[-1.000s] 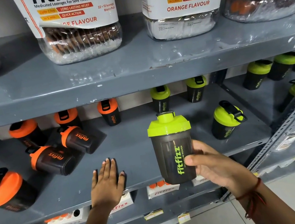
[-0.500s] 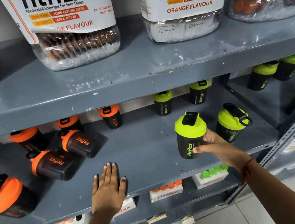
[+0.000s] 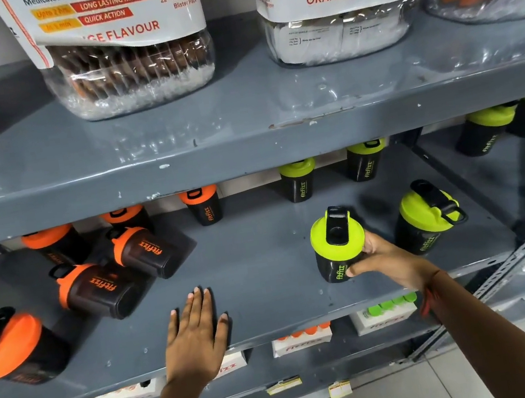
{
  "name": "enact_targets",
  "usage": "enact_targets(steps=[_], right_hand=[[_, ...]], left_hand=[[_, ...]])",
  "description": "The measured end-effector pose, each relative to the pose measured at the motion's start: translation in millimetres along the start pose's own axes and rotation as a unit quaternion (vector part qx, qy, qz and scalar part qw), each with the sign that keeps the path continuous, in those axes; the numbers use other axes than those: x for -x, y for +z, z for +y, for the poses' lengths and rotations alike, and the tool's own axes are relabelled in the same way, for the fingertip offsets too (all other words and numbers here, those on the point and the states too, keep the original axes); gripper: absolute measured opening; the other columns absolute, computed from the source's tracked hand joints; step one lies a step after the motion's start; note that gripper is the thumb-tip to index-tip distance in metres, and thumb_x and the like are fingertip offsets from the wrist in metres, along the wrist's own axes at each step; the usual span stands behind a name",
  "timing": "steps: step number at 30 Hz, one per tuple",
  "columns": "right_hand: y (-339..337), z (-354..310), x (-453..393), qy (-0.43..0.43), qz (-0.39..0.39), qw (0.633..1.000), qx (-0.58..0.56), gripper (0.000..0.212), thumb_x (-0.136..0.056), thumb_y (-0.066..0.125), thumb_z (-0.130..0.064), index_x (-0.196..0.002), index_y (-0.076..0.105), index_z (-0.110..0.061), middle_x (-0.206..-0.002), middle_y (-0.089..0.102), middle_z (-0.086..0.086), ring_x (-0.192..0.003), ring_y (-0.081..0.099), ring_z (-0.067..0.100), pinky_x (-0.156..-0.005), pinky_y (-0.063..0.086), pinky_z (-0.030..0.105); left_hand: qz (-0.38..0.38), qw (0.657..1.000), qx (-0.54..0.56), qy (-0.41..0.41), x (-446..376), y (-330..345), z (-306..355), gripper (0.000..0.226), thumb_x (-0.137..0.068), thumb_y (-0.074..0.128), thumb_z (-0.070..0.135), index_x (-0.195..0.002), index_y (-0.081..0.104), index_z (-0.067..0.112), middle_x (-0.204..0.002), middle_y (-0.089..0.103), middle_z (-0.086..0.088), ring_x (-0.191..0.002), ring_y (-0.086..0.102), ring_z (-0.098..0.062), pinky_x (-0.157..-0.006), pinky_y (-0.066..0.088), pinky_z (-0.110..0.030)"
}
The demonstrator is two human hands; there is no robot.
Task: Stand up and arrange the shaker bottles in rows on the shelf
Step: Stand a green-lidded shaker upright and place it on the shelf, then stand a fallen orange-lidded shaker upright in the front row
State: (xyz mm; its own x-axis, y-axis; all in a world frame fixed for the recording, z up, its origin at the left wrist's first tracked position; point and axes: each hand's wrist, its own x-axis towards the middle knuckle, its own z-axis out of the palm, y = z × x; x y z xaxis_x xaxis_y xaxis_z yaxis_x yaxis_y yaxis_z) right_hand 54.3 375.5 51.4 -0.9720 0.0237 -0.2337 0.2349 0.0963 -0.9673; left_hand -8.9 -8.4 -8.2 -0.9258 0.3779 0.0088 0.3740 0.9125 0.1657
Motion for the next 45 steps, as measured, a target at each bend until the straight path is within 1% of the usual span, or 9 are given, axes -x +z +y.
enact_targets(steps=[5, 10, 14, 17, 19, 23, 31, 39, 45], right_hand=[[1, 2, -4, -0.005, -0.019, 1.000, -0.004, 0.076, -0.073, 0.070, 0.021, -0.140, 0.050, -0.011, -0.113, 0.076, -0.003, -0.102, 0.068, 0.009, -0.078, 0.055, 0.026], [4, 5, 5, -0.025, -0.022, 0.999, -0.004, 0.099, -0.074, 0.066, 0.025, -0.149, 0.030, -0.031, -0.142, 0.056, -0.006, -0.124, 0.056, 0.007, -0.096, 0.052, 0.028], [30, 17, 31, -0.110, 0.193, 0.975, -0.028, 0.082, -0.073, 0.070, 0.024, -0.128, 0.045, -0.032, -0.136, 0.053, 0.008, -0.126, 0.051, 0.023, -0.109, 0.041, 0.035], [66, 25, 53, -0.165, 0.326, 0.931, -0.016, 0.060, -0.076, 0.072, 0.016, -0.098, 0.057, -0.038, -0.102, 0.062, -0.008, -0.097, 0.056, 0.019, -0.088, 0.047, 0.019], [95, 17, 66, -0.199, 0.348, 0.915, 0.030, 0.042, -0.077, 0.073, 0.000, -0.091, 0.056, -0.035, -0.090, 0.062, -0.016, -0.082, 0.056, 0.009, -0.076, 0.046, 0.015], [162, -8, 64, -0.248, 0.299, 0.918, 0.083, 0.022, -0.077, 0.071, -0.013, -0.090, 0.059, -0.025, -0.088, 0.061, -0.011, -0.080, 0.059, 0.009, -0.074, 0.046, 0.016], [263, -59, -40, -0.210, 0.184, 0.946, 0.161, 0.024, -0.080, 0.077, -0.012, -0.102, 0.070, -0.015, -0.096, 0.068, 0.001, -0.088, 0.064, 0.008, -0.083, 0.054, 0.030], [307, -87, -123, -0.081, 0.098, 0.930, 0.346, 0.078, -0.075, 0.079, -0.034, -0.144, 0.049, -0.012, -0.139, 0.058, 0.016, -0.128, 0.054, 0.033, -0.106, 0.043, 0.038], [320, -112, -167, -0.050, 0.068, 0.903, 0.421, 0.068, -0.069, 0.080, -0.045, -0.125, 0.059, -0.012, -0.122, 0.067, 0.015, -0.110, 0.064, 0.034, -0.087, 0.052, 0.036]], left_hand=[[0.001, 1.000, 0.006, 0.000, 0, -1, 1, 0.073, -0.088, -0.003, 0.062, -0.148, -0.005, 0.019, -0.155, -0.007, 0.005, -0.141, -0.013, -0.010, -0.115, -0.011, -0.037], [-0.006, 1.000, 0.022, 0.009, 3, -5, -1, 0.076, -0.088, -0.002, 0.063, -0.148, -0.001, 0.017, -0.155, -0.004, 0.005, -0.141, -0.011, -0.008, -0.113, -0.013, -0.032], [-0.012, 0.999, 0.037, 0.019, 12, -12, -11, 0.087, -0.082, -0.010, 0.071, -0.149, -0.001, 0.017, -0.154, -0.008, 0.006, -0.141, -0.012, -0.009, -0.111, -0.017, -0.026], [0.002, 0.998, 0.056, -0.011, 21, -19, -25, 0.091, -0.080, -0.010, 0.072, -0.149, 0.001, 0.015, -0.153, -0.008, 0.005, -0.139, -0.015, -0.008, -0.108, -0.022, -0.022], [0.006, 0.998, 0.056, -0.034, 26, -22, -36, 0.092, -0.079, -0.011, 0.072, -0.149, 0.002, 0.013, -0.152, -0.007, 0.004, -0.138, -0.014, -0.008, -0.106, -0.025, -0.021], [0.020, 0.997, 0.043, -0.066, 39, -25, -59, 0.084, -0.090, -0.001, 0.062, -0.146, 0.020, 0.004, -0.154, 0.019, -0.008, -0.142, 0.007, -0.017, -0.112, -0.012, -0.029], [0.025, 0.996, 0.049, -0.075, 52, -30, -104, 0.074, -0.091, 0.009, 0.051, -0.147, 0.019, 0.004, -0.155, 0.020, -0.011, -0.143, 0.006, -0.020, -0.113, -0.010, -0.033], [0.025, 0.997, 0.029, -0.070, 46, -32, -119, 0.080, -0.083, -0.007, 0.051, -0.149, 0.002, 0.008, -0.159, 0.002, -0.007, -0.144, -0.008, -0.017, -0.114, -0.014, -0.037], [0.025, 0.996, 0.045, -0.069, 43, -25, -123, 0.075, -0.088, 0.002, 0.050, -0.149, 0.006, 0.006, -0.158, 0.006, -0.009, -0.144, -0.005, -0.019, -0.113, -0.012, -0.039]])
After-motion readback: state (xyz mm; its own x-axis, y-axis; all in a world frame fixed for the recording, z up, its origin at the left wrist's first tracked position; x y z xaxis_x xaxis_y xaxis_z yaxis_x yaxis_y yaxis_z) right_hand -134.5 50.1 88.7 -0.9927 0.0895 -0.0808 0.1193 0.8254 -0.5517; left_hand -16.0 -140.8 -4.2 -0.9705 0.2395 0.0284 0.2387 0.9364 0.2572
